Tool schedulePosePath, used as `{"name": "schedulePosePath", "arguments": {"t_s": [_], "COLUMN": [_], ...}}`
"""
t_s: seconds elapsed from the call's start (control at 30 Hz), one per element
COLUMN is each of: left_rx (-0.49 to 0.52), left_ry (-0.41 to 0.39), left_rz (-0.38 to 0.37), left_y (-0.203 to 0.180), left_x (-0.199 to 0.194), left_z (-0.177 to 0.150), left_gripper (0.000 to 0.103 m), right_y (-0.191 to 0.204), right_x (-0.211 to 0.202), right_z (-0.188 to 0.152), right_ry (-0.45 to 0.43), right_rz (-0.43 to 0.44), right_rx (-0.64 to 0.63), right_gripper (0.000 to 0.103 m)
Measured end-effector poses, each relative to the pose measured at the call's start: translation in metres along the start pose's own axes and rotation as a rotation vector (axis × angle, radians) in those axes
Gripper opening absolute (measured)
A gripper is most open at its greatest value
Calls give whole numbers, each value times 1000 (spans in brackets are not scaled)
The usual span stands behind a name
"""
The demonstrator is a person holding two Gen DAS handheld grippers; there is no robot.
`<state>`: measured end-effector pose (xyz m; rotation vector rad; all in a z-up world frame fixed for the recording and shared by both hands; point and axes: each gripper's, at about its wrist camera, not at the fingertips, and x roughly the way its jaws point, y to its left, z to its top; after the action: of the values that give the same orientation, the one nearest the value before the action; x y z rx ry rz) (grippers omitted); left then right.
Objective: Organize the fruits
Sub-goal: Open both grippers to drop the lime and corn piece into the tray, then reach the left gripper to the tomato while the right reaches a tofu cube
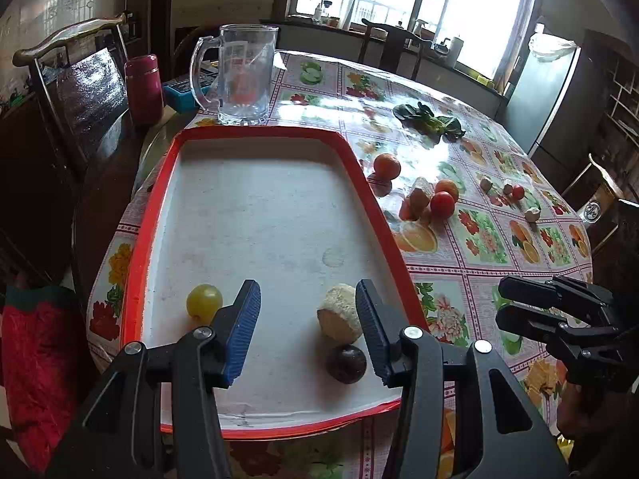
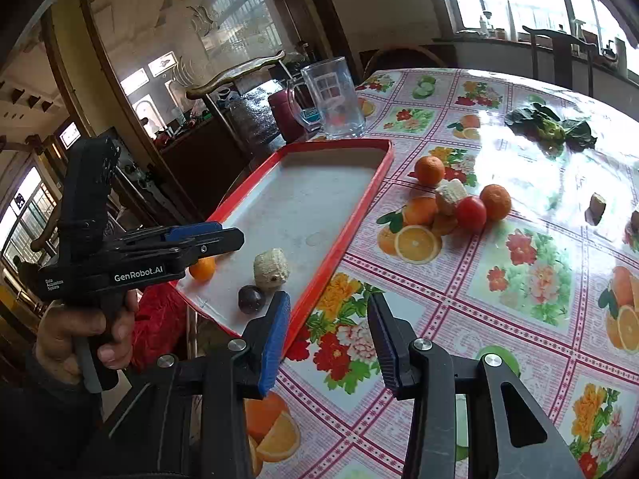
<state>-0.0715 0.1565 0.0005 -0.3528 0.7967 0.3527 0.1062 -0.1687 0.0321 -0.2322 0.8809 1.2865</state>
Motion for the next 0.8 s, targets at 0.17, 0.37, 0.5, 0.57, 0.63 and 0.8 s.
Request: {"name": "schedulePosePath", "arguments": {"t_s": [0.17,0.37,0.5,0.57,0.63,0.8], "left_rx": [25,51,74,83,95,122], "left_ry": [3,5,13,19,24,34], "left_rz": [-23,-61,-89,-106,-119,-147], "left_y": [-17,-38,-55,-64,-73,-93], "left_x": [0,0,4,7,10,15], "left_z": [0,2,2,3,3,4], "left_gripper": [48,48,48,48,48,48], "right_y": [-14,-32,-44,-50,-56,-74], "right_x": [-16,-35,-47,-54,-59,-71], "right_z": [-7,-15,-19,-21,-24,-30], "right_ry": [-20,-45,-63,-71,-76,-88], "right_rz": [-28,-66,-94,-108,-123,-152], "right_rx": [29,61,83,92,103,133], "right_gripper": [43,43,43,43,43,43]}}
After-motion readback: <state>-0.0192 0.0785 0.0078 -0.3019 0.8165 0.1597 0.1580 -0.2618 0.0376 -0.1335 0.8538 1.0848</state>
